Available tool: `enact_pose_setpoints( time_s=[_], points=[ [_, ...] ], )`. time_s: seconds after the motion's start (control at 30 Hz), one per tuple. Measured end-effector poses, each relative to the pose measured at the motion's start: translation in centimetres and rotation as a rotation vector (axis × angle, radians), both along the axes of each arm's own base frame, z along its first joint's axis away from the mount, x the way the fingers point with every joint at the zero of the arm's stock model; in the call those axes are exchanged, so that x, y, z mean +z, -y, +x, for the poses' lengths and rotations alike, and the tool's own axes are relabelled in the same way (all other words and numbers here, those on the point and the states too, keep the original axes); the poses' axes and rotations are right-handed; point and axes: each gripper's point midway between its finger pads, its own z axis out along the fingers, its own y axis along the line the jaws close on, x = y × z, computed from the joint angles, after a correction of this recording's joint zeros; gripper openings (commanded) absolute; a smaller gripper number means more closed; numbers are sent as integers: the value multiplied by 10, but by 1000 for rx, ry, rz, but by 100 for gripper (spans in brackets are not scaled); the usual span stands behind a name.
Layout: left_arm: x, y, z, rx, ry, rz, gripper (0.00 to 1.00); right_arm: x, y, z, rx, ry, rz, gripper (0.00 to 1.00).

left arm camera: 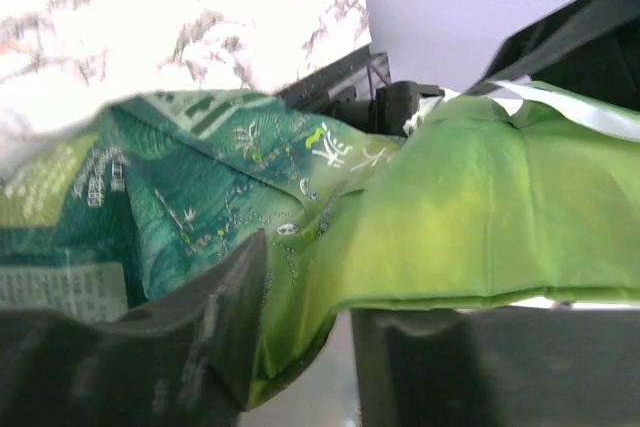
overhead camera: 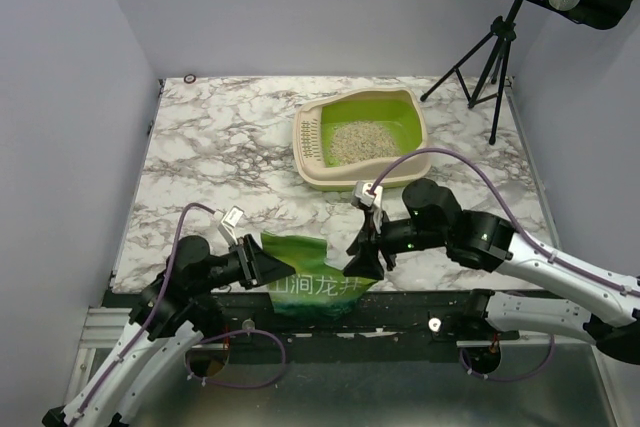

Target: Fill the litter box with clean litter

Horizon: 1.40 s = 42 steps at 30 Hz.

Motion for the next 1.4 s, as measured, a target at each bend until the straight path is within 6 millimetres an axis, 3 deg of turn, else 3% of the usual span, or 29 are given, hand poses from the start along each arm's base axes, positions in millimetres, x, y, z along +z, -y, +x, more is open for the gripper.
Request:
enact_pose_setpoints(
  time_s=[0.2,0.37,0.4,0.5,0.53,0.93,1.13,1.4],
  points=[
    [12,-2,13,31,178,-10,50,-27,2,-1,-33,-45,-19,60],
    [3,4,24,38,228,-34,46,-35,6,-4,-48,-72,-12,60],
    [2,5,25,39,237,-42,40,-32,6,-4,-51,-70,1,60],
    [4,9,30,42,265,-77,6,-24,8,-3,-74,-57,38,60],
    [6,10,30,39,274,-91,0,-23,10,-3,-85,-55,48,60],
    [30,18,26,-4,335,-215,0,-38,55,19,-404,-42,156,73],
    [35,16,21,-13,347,-230,0,-55,54,23,-462,-93,223,76],
    [36,15,17,-23,353,-239,0,-41,38,20,-435,-154,371,74]
  ],
)
